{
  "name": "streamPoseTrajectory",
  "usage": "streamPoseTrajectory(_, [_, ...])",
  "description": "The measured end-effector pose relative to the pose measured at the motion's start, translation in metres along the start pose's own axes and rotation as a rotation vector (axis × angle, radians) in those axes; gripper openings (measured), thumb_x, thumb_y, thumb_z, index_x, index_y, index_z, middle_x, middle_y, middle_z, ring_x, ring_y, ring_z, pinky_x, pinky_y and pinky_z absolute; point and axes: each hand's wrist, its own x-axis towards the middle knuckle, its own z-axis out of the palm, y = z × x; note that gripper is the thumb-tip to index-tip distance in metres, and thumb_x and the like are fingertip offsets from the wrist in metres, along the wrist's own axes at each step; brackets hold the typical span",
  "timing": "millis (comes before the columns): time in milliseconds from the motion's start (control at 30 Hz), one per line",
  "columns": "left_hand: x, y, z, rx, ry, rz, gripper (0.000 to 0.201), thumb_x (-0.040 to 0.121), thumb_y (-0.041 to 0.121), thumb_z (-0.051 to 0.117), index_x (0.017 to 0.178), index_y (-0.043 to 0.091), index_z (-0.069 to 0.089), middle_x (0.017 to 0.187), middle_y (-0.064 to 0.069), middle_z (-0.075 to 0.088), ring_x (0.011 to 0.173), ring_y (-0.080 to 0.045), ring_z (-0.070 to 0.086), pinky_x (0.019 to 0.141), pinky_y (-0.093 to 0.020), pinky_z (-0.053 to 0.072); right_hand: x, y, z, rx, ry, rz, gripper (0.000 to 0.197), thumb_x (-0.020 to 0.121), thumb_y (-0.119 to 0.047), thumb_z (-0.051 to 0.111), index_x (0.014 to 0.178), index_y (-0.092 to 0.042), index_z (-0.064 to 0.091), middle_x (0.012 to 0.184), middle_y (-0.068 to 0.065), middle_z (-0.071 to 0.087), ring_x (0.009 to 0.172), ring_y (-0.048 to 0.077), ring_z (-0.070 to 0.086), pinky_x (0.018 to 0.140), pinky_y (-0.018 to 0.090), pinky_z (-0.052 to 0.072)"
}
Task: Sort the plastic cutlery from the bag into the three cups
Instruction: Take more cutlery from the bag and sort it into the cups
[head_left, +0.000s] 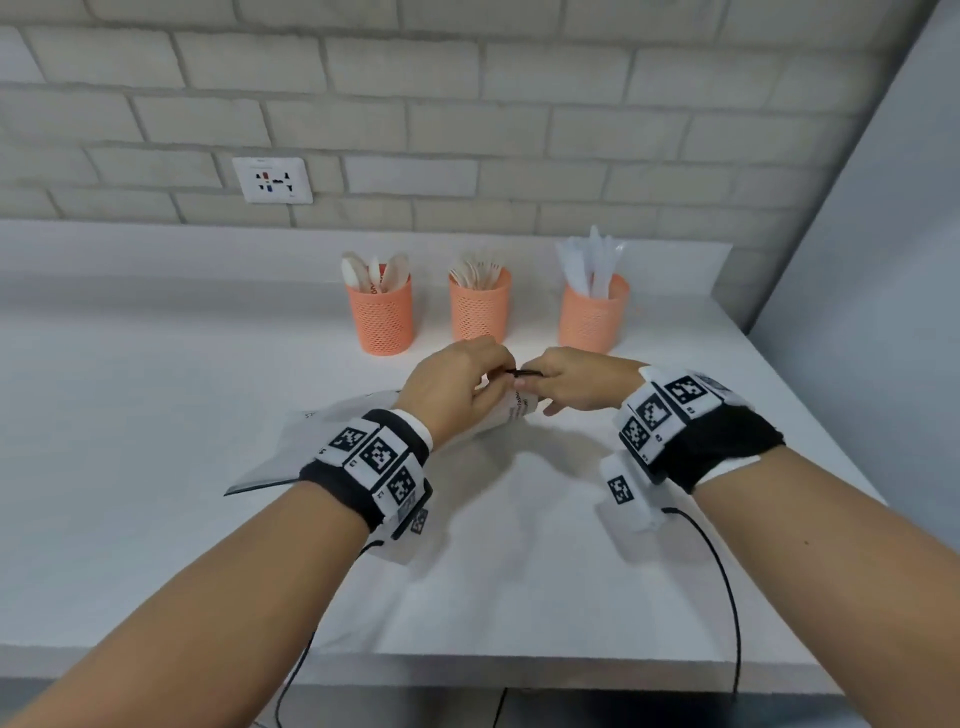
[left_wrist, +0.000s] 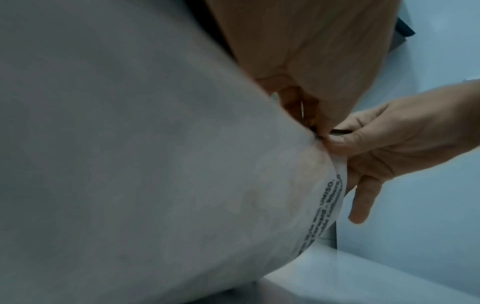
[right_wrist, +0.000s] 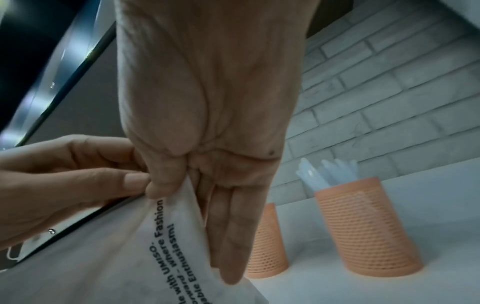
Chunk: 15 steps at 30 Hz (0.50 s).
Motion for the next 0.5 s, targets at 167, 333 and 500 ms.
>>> streamPoseTrajectory(167, [0.002, 0.007, 0.013, 0.163, -0.017, 0.081, 0.040, 0.080, 0.036, 0.034, 0.079, 0.008, 0.063, 0.075, -0.006, 0.059, 0.067, -0.025, 0.051, 0.051, -0.031, 0.038, -0.021, 0.024, -0.009, -0.123, 0.089, 0.008, 0.038, 0.099, -0.029, 0.039, 0.118, -0.003, 0.059, 0.083, -0.003, 0.054, 0.067, 0.003, 0.046, 0.063, 0.006, 0.041])
streamPoseTrajectory(333, [-0.005, -0.002, -0.008, 0.254, -0.046, 0.111, 0.032, 0.080, 0.027, 0.037, 0.077, 0.008, 0.063, 0.070, -0.004, 0.059, 0.063, -0.026, 0.053, 0.047, -0.030, 0.041, -0.034, 0.045, -0.027, -0.103, 0.203, 0.046, 0.042, 0.098, -0.030, 0.042, 0.117, 0.004, 0.057, 0.107, 0.021, 0.062, 0.092, 0.029, 0.059, 0.073, 0.021, 0.049])
streamPoseTrajectory(500, [-0.024, -0.031, -0.049, 0.345, 0.000, 0.053, 0.033, 0.079, 0.028, 0.037, 0.078, 0.007, 0.062, 0.074, -0.006, 0.060, 0.068, -0.027, 0.053, 0.053, -0.026, 0.032, -0.047, 0.069, -0.037, 0.026, 0.286, 0.118, 0.041, 0.097, -0.033, 0.042, 0.125, -0.006, 0.056, 0.118, 0.018, 0.060, 0.112, 0.029, 0.057, 0.079, 0.041, 0.055])
